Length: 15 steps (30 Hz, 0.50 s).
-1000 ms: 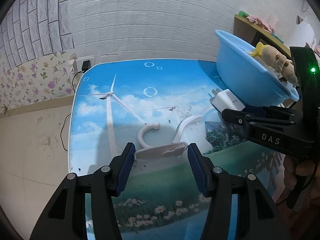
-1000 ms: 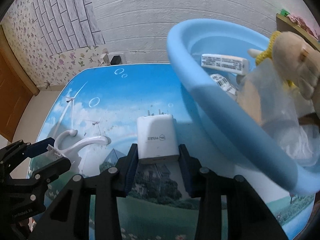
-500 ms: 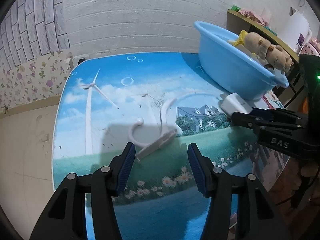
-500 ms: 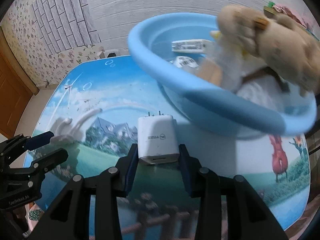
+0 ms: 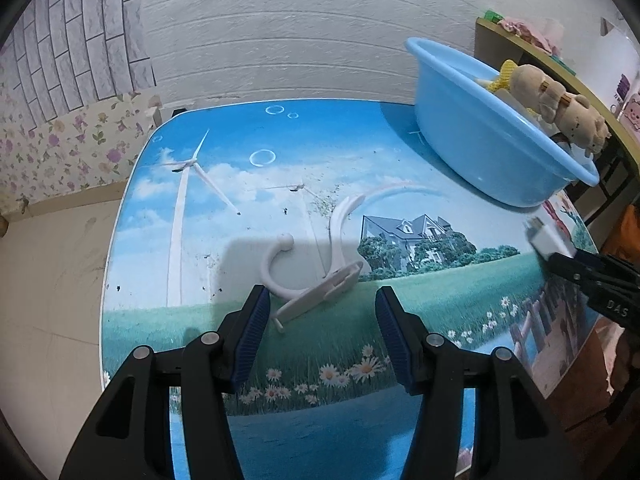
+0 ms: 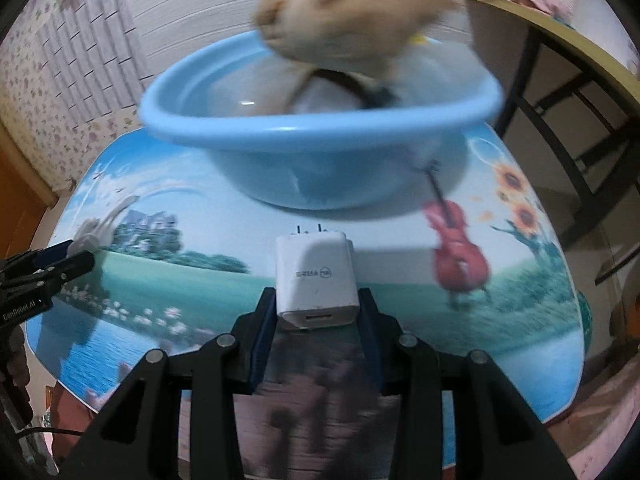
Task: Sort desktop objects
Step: 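Lift the white charger and white cable up off the table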
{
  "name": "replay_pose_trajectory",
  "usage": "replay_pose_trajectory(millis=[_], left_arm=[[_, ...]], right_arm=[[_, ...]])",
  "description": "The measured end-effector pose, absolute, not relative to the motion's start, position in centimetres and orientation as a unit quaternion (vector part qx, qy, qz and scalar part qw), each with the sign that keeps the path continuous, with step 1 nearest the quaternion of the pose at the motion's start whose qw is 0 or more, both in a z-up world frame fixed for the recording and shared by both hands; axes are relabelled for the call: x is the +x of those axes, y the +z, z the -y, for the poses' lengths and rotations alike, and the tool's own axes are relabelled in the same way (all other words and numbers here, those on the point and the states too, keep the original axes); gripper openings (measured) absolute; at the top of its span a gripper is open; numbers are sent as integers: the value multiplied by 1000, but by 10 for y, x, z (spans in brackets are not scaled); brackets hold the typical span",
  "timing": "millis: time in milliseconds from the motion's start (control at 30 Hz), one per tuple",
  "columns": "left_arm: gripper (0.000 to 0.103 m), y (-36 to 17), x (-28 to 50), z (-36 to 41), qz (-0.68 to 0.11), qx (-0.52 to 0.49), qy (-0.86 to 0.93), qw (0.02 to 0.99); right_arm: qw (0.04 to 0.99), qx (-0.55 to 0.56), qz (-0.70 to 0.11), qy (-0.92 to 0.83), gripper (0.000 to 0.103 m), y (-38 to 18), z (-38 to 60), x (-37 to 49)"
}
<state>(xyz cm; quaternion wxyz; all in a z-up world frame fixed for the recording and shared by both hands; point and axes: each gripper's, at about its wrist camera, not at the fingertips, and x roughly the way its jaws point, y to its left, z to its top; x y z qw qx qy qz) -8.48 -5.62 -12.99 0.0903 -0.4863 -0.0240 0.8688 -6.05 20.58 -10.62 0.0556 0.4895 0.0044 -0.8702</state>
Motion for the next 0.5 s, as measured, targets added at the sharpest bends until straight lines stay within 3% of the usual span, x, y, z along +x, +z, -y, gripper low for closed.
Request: replay_pose_trajectory(millis=[167, 433, 500], left_arm=[[64, -131, -90, 53, 30, -487, 869, 84], [72, -132, -101, 38, 26, -489, 868, 83], [75, -133, -104, 37, 30, -489, 868, 81]], right_arm=[[47, 486, -17, -873, 38, -106, -220, -55], [89, 487, -20, -869, 39, -108, -223, -51], [92, 483, -26, -870, 46, -107, -223, -51]])
